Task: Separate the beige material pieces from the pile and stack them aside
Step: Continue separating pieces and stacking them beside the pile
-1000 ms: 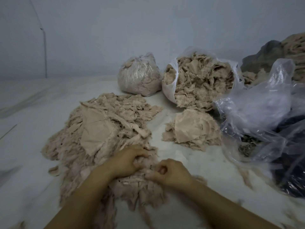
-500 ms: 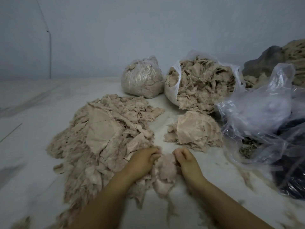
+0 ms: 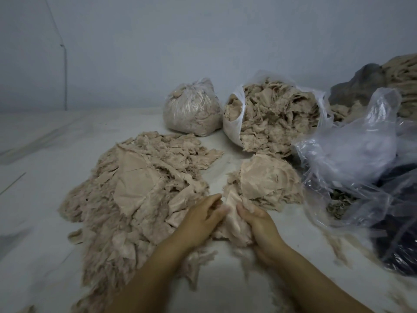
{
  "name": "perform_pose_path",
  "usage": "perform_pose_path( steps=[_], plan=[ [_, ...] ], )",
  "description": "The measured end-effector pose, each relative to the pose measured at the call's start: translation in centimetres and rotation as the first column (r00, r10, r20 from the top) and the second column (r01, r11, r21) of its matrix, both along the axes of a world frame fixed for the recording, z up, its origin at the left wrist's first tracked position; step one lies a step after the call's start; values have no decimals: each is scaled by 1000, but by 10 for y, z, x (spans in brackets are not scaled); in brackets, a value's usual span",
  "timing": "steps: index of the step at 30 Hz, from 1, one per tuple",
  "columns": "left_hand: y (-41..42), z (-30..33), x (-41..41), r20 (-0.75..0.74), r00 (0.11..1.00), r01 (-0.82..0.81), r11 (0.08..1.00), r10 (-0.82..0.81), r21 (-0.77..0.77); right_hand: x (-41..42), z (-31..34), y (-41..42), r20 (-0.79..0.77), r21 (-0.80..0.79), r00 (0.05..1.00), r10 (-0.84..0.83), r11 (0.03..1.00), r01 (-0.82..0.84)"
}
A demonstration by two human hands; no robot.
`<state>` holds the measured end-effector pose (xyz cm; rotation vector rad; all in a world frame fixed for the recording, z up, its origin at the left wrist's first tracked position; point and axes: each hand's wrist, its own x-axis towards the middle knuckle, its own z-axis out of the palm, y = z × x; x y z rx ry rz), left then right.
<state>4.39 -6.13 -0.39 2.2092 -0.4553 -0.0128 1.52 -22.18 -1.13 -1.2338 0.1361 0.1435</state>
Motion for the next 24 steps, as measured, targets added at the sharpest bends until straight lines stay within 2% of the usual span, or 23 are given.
perform_pose_path(
  steps=[2, 4, 7, 9, 11, 13, 15, 17, 19, 21, 24],
  plan=[
    [-12, 1, -3, -155, 987, 10, 981, -41, -195, 0, 1, 1, 18, -2, 1000, -22, 1000, 22],
    [-13, -2, -4, -199, 980, -57, 943, -10, -327, 1, -3, -3, -1, -65, 990, -138, 988, 137],
    [-11, -2, -7, -219, 975, -51, 941, -25, -336, -1, -5, -8, 26, -117, 987, -159, 980, 160],
    [-12, 0, -8, -211, 975, -10, 945, -62, -327, -5, 0, -6, 39, -119, 997, -72, 990, 76],
    [-14, 2, -9, -216, 972, 11, 937, -91, -348, -7, 4, -2, 34, -192, 999, 15, 981, -8],
    [-13, 2, -11, -219, 972, -15, 915, -81, -403, -5, -1, -2, 42, -264, 998, -52, 963, 61],
    [-8, 2, -10, -272, 962, -124, 851, -23, -511, 1, -10, -8, 50, -316, 980, -191, 928, 197],
    [-1, 4, -6, -306, 952, -195, 794, 12, -575, 6, -15, -16, 26, -338, 968, -249, 909, 243],
    [0, 6, -5, -266, 964, -136, 812, -24, -568, 10, -16, -15, -30, -255, 981, -189, 951, 176],
    [-6, 9, -7, -238, 967, -54, 836, -93, -547, 11, -14, -7, -44, -171, 999, -30, 985, 22],
    [-9, 10, -8, -242, 956, -7, 813, -165, -582, 5, -7, 11, -29, -34, 990, 141, 989, -142]
  ],
)
